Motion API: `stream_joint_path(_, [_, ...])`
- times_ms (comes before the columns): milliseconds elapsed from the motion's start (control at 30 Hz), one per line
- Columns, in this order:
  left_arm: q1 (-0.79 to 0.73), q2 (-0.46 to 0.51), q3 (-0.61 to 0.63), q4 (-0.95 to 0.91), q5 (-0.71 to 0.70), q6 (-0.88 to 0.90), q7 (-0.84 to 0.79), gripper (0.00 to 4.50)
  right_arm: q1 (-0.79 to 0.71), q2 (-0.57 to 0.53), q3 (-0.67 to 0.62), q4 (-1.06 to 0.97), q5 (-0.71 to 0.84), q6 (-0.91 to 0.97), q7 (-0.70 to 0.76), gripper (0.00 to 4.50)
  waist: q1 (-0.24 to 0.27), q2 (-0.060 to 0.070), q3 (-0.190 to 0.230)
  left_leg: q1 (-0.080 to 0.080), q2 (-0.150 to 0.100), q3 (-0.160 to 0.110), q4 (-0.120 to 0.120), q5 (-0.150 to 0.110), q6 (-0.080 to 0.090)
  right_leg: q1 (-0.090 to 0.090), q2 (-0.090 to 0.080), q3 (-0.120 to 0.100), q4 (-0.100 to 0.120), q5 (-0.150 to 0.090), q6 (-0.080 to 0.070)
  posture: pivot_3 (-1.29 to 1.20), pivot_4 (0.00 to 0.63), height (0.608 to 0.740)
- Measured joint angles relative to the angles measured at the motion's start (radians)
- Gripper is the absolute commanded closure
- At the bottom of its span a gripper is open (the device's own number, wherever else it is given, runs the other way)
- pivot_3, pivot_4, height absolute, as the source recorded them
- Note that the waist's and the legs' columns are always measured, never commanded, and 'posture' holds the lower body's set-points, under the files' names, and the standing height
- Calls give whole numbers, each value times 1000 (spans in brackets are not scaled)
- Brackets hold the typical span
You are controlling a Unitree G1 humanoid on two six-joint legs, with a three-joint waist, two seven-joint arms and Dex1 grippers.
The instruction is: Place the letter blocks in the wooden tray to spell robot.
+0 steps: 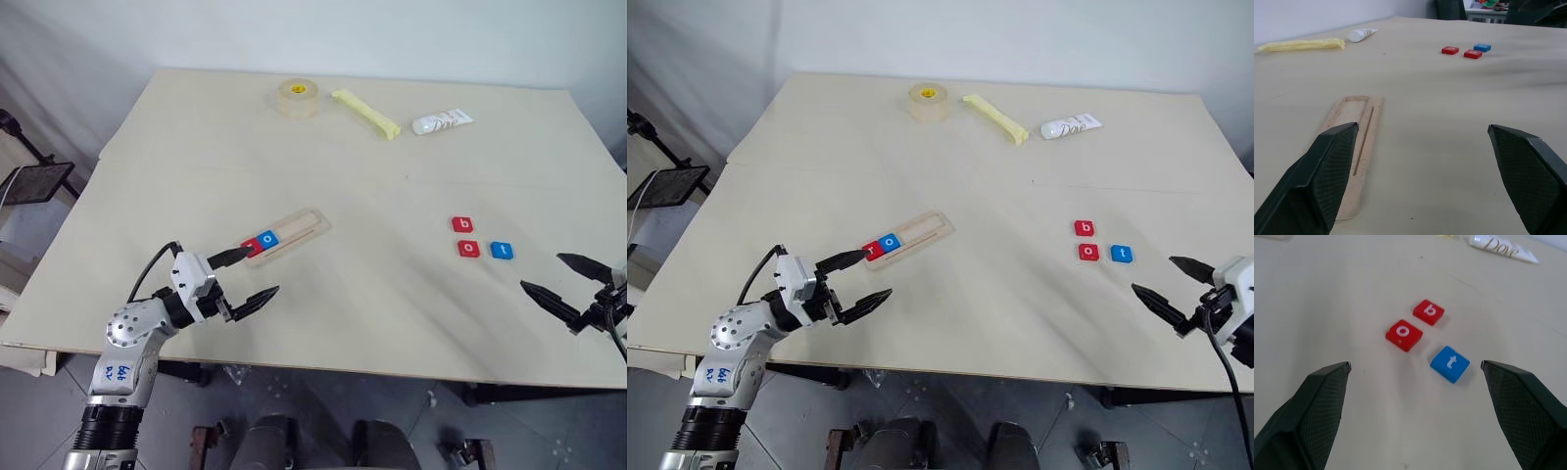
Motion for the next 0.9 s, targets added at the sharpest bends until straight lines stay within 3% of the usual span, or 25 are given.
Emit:
stream_joint_path(300, [40, 5, 8, -52, 10, 64, 82, 0, -43, 0, 11, 38, -7, -13, 9, 32, -1, 0, 0, 0, 0, 0, 0, 0, 0, 0, 0, 0, 0, 0, 0, 0, 150, 740])
stream_joint_path(667, [287, 166, 161, -149, -36, 200, 63, 0, -186, 0, 91, 153, -46, -43, 24, 32, -3, 0, 0, 0, 0, 0, 1, 0, 0, 0, 0, 2, -1, 0, 0, 0, 150, 740])
stream_joint_path(900, [113, 225, 164, -122, -19, 270, 96, 0, -271, 20, 177, 193, -64, -47, 69, 32, 0, 1, 1, -1, 0, -1, 3, 0, 0, 0, 0, 1, 0, 0, 0, 0, 150, 740])
